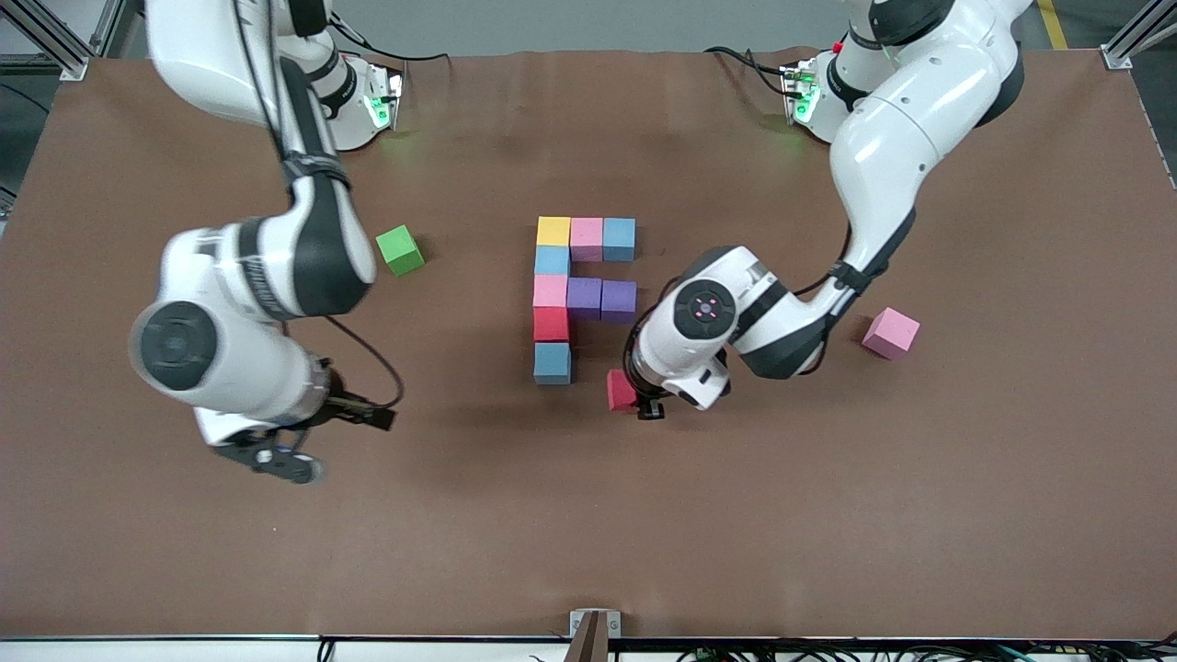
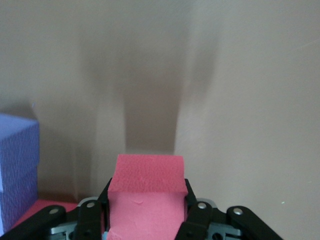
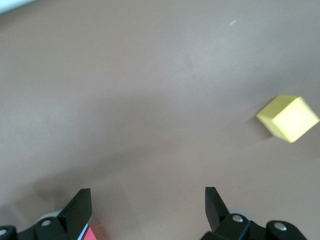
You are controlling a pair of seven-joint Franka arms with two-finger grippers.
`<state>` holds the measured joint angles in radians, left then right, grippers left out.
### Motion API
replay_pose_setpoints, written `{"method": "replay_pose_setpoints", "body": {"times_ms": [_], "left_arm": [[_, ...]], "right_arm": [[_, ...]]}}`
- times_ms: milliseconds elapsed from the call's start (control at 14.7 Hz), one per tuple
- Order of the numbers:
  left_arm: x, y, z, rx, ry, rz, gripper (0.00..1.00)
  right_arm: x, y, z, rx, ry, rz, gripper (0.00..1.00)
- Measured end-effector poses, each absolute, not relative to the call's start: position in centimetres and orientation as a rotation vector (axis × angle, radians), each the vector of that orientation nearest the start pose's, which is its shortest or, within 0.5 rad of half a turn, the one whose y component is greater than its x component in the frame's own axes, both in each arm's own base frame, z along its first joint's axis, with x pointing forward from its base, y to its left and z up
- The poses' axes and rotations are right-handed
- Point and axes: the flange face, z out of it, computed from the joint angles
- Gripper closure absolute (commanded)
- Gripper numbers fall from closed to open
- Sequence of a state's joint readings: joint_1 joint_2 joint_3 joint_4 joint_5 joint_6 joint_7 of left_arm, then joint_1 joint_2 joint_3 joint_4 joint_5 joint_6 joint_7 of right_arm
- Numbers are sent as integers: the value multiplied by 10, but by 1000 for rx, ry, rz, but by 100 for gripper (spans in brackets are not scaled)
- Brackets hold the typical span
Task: Arrange 11 blocks into digit 3
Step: 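Place the pink cube beside light blue with the left gripper while the right withdraws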
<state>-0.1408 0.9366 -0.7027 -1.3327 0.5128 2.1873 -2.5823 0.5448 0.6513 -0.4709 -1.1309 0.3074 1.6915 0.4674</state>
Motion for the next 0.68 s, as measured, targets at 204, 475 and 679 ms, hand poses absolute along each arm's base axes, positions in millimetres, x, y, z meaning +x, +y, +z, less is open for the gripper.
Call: {"method": "replay_pose_setpoints", "body": {"times_ms": [204,475,679], "left_arm": [[580,-473,235,1971,2314,-99,81],[553,-503,213,1997,2305,-16,81],[545,-512,213,2013,2289,-18,81]], "right_arm": [[695,120,504,-3044,585,55,0],[679,19,561,-3016,436,35,0],[658,-25,598,-3072,325,-19,0]]}}
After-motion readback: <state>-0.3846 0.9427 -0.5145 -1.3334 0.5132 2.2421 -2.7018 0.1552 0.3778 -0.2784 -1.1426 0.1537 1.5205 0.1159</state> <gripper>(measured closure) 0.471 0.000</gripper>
